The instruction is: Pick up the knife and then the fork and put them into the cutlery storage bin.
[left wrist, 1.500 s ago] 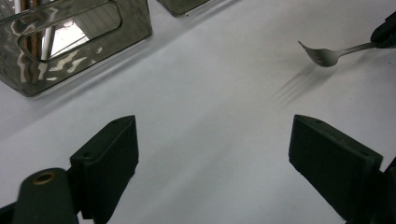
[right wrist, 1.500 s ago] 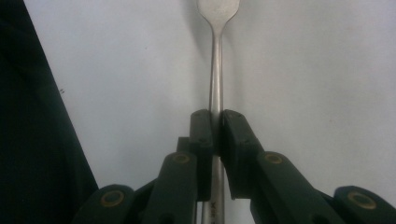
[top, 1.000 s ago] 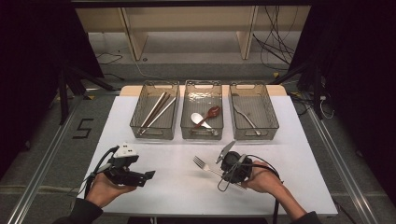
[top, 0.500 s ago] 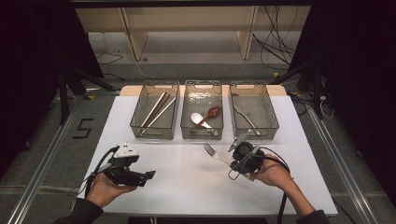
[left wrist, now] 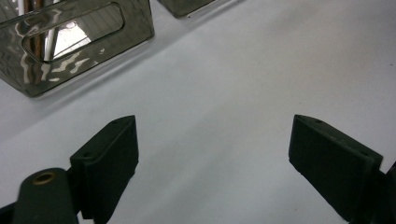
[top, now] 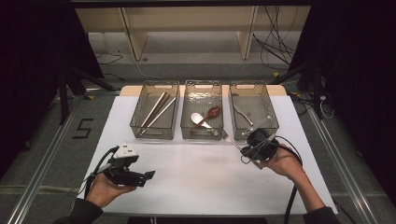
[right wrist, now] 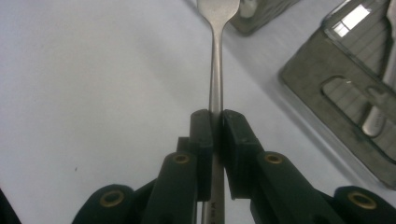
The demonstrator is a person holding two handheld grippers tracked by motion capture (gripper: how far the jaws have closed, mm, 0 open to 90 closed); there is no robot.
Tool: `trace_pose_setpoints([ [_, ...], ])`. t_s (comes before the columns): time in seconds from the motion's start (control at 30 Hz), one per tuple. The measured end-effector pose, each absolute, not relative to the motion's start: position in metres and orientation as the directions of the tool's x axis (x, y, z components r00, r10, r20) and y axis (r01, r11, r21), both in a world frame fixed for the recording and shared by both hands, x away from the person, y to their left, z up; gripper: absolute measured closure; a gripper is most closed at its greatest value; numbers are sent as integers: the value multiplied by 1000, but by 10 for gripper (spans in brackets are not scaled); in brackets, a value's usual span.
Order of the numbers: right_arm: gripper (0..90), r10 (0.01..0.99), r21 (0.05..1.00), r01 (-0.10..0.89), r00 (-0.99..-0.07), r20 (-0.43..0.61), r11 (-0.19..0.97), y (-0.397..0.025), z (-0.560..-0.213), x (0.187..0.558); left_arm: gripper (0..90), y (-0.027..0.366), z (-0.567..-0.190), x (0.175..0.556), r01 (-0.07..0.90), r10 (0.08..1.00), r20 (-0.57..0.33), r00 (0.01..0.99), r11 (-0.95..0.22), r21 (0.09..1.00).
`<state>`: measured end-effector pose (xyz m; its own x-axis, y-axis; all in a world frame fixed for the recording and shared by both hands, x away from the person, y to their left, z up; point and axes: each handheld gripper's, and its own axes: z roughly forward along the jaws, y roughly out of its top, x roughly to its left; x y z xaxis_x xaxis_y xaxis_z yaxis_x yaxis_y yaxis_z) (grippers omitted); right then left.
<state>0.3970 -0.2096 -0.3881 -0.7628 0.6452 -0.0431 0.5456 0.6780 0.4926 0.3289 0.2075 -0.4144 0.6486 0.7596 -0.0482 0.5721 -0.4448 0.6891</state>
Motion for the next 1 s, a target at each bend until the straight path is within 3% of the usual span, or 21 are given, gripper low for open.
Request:
trace_pose_setpoints([
  [0.63,834,752,520,634,-658,-27,573,-239,-361,442,154,208,-414,330,571,757,-48,651,-447,689],
  [1.0,834,782,471,678,-622,-41,564,-244,-348,477,154,206,-416,331,569,756,-49,653,-446,691],
])
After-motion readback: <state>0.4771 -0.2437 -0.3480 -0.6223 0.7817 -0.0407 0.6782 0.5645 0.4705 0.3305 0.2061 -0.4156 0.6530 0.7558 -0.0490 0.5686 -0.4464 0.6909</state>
